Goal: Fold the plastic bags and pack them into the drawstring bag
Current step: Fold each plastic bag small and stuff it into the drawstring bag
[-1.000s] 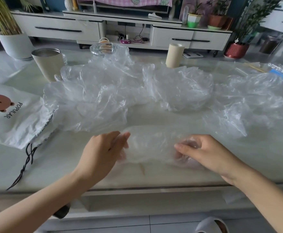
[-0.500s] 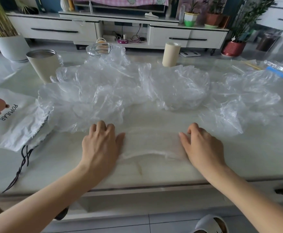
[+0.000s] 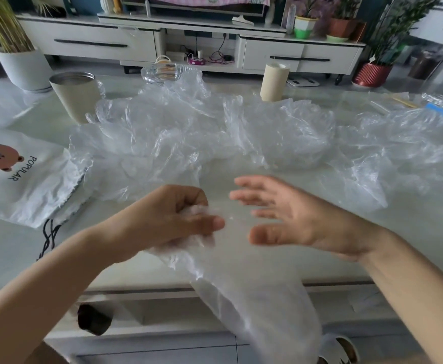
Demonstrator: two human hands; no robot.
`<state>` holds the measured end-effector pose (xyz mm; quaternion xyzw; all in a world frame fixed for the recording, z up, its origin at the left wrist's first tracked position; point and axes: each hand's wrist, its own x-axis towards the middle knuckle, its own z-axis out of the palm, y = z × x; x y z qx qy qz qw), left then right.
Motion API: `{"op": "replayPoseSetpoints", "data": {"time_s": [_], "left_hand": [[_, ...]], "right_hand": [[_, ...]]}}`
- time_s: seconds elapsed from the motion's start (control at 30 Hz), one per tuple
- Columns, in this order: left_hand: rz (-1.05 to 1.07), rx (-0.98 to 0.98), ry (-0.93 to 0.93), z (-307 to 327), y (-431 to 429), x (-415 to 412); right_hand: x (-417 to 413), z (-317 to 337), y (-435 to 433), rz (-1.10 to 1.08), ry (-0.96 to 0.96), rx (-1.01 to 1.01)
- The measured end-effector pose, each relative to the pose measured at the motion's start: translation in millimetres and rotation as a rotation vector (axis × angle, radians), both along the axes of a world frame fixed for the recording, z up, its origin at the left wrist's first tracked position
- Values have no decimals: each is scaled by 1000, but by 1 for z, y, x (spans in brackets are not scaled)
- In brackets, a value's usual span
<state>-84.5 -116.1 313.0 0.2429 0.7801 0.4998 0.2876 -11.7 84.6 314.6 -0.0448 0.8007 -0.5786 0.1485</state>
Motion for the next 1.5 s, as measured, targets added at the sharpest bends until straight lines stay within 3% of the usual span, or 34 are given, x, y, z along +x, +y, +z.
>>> {"op": "replayPoseSetpoints", "data": {"time_s": [0.1, 0.2, 0.3, 0.37, 0.43, 0.5, 0.57, 0.73, 0.87, 0.97, 1.07, 1.13, 1.33, 1.5], "left_hand": [[-76, -68, 27, -2, 2, -2], [-3, -91, 63, -5, 4, -11], [307, 120, 148, -6, 0, -30], [426, 337, 14, -7, -3, -38], [289, 410, -234, -13, -2, -34], [104, 365, -370, -22, 4, -21], [67, 340, -361, -28, 10, -10], [240, 304, -162, -33, 16, -3], [215, 281, -89, -30, 17, 0], [269, 325, -191, -27, 16, -3], [349, 447, -503, -25, 17, -6], [279, 450, -658, -22, 16, -4], [42, 329, -715, -18, 16, 4], [70, 272, -726, -21, 13, 1]], "right_hand": [[-4, -8, -19, 97, -119, 2], [-7, -14, -23, 9, -99, -21], [-9, -16, -19, -130, -60, -84], [-9, -16, -16, -242, -28, -170], [-9, -17, -16, -334, -23, -257], [-10, -20, -17, -372, -22, -284], [-10, -19, -19, -394, -14, -274], [-8, -18, -22, -351, -25, -231], [-12, -20, -29, -444, -16, -327], [-16, -19, -29, -517, -16, -379], [-15, -17, -29, -462, 36, -339], [-13, -17, -32, -425, 86, -299], [-15, -18, -31, -461, 141, -272], [-18, -15, -23, -382, 85, -254]]}}
